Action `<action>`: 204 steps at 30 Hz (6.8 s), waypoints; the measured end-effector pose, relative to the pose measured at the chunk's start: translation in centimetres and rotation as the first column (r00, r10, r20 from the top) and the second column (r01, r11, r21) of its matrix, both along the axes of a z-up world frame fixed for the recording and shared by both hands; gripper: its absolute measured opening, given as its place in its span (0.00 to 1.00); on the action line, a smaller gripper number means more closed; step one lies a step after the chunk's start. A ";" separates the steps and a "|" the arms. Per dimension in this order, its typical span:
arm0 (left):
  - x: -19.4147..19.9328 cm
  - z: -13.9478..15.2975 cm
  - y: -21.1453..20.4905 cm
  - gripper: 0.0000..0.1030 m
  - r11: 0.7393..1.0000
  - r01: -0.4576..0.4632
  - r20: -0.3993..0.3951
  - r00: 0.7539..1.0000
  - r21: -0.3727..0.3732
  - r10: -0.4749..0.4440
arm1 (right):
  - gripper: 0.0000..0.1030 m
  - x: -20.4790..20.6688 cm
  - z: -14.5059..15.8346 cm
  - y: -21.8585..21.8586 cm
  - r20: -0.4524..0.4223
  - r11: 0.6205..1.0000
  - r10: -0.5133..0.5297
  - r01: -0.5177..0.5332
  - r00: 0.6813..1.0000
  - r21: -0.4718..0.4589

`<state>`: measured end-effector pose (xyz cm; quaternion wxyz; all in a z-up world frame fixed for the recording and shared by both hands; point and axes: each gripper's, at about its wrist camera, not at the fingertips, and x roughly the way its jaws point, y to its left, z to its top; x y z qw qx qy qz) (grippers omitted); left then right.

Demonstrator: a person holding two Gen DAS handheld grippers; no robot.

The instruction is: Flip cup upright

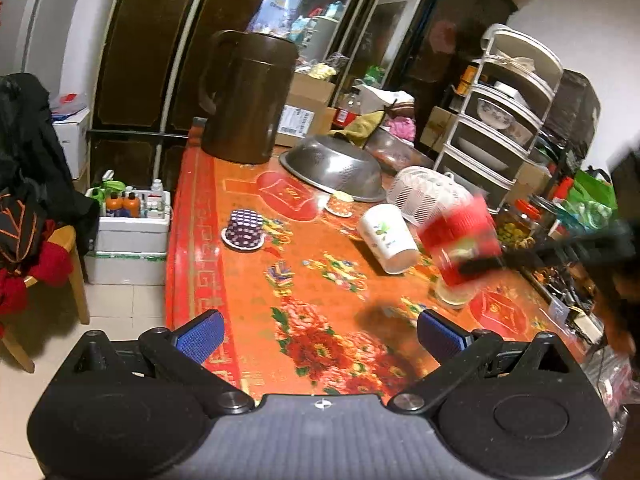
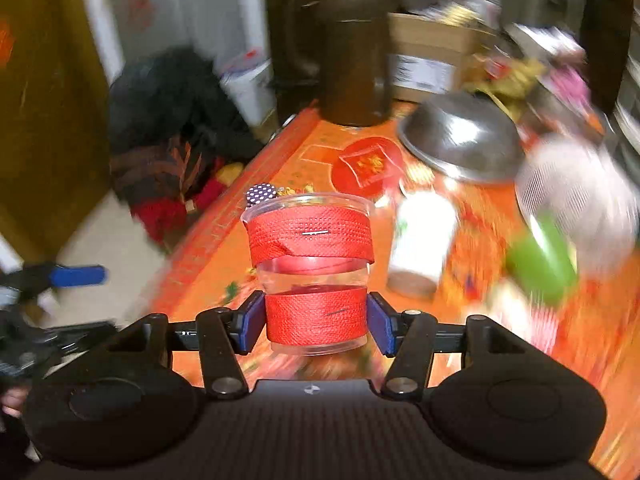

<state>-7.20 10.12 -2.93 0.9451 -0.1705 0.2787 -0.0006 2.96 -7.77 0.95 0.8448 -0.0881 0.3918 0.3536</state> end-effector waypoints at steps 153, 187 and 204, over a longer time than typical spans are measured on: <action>-9.6 2.7 -10.7 1.00 0.961 0.177 0.010 0.983 0.214 -0.183 | 0.99 -20.0 -2.5 -10.4 0.267 0.922 -0.355 0.289 0.896 0.257; -8.5 2.6 -11.9 1.00 0.961 0.183 -0.067 0.983 0.209 -0.172 | 0.99 -17.9 -4.3 -10.9 0.162 0.906 -0.360 0.303 0.919 0.295; -8.4 2.6 -11.8 1.00 0.963 0.182 -0.065 0.983 0.198 -0.172 | 0.99 -18.0 -4.3 -10.9 0.159 0.908 -0.349 0.291 0.924 0.302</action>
